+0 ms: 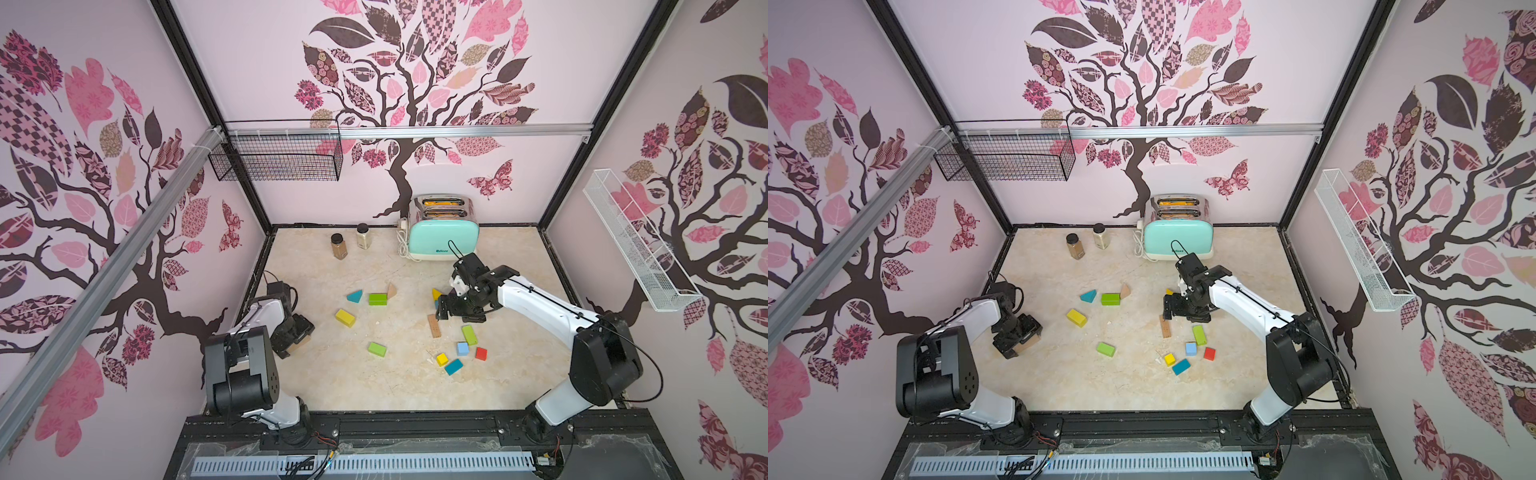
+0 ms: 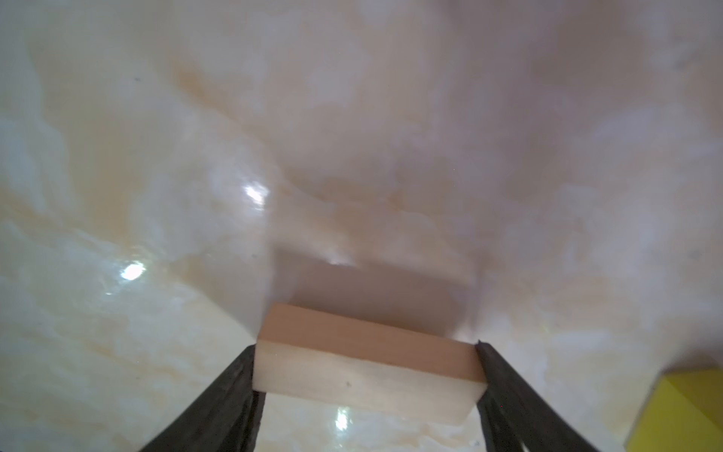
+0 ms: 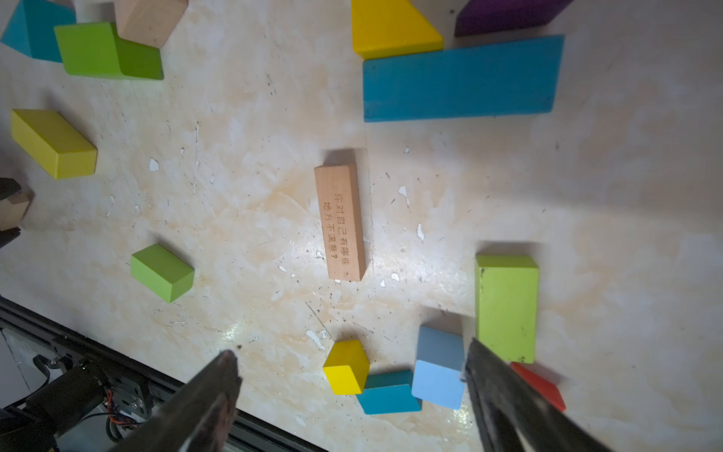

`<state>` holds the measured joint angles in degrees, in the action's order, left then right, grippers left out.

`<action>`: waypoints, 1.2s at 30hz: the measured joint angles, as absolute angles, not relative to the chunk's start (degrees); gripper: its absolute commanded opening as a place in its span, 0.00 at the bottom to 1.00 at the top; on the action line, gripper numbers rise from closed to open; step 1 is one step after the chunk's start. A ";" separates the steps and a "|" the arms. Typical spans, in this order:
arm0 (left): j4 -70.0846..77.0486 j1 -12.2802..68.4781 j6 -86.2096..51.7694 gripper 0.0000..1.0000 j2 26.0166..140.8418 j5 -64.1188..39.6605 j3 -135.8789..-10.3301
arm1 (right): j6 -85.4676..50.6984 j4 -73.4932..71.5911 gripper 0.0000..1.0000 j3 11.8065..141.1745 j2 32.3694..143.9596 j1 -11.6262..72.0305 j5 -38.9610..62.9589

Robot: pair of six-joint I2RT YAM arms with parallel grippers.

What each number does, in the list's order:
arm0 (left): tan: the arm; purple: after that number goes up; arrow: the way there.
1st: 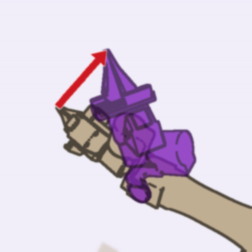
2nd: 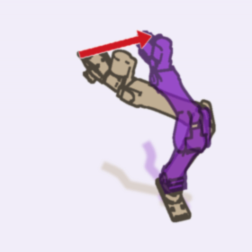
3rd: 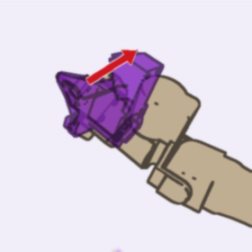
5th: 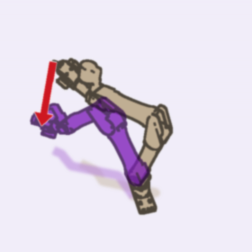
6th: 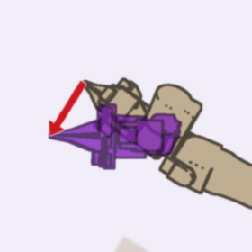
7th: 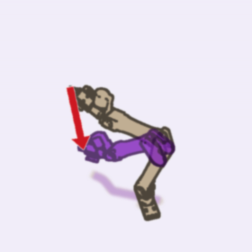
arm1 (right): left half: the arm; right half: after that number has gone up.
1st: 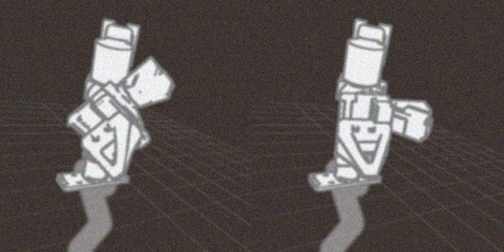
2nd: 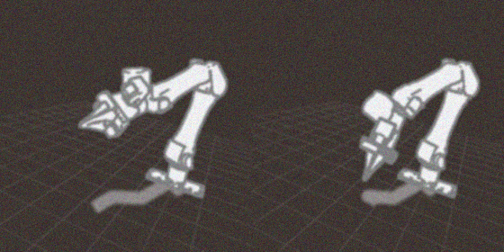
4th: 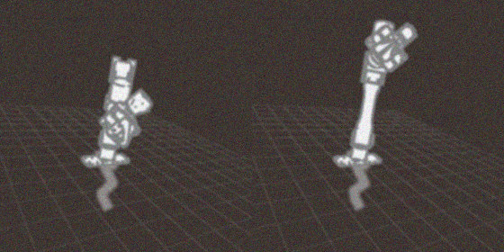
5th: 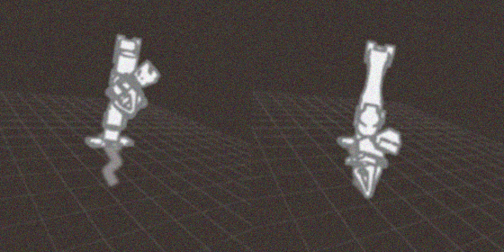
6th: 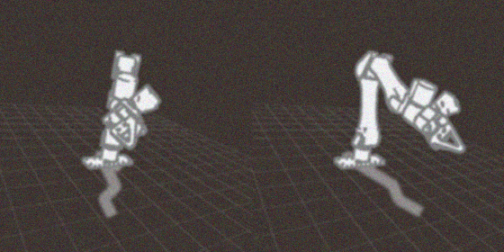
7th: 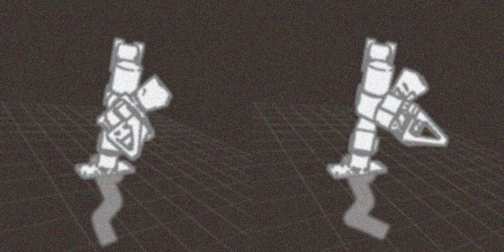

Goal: Assemble a carrot with building blocks
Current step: Pick up the building block from the center of the board, then place the building block at the center of the board.

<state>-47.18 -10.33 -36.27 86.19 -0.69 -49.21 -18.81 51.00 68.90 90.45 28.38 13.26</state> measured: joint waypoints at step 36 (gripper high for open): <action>-40.69 49.01 -46.52 0.61 121.64 -6.76 -97.80 | -24.64 54.94 0.93 67.70 66.15 18.87 4.58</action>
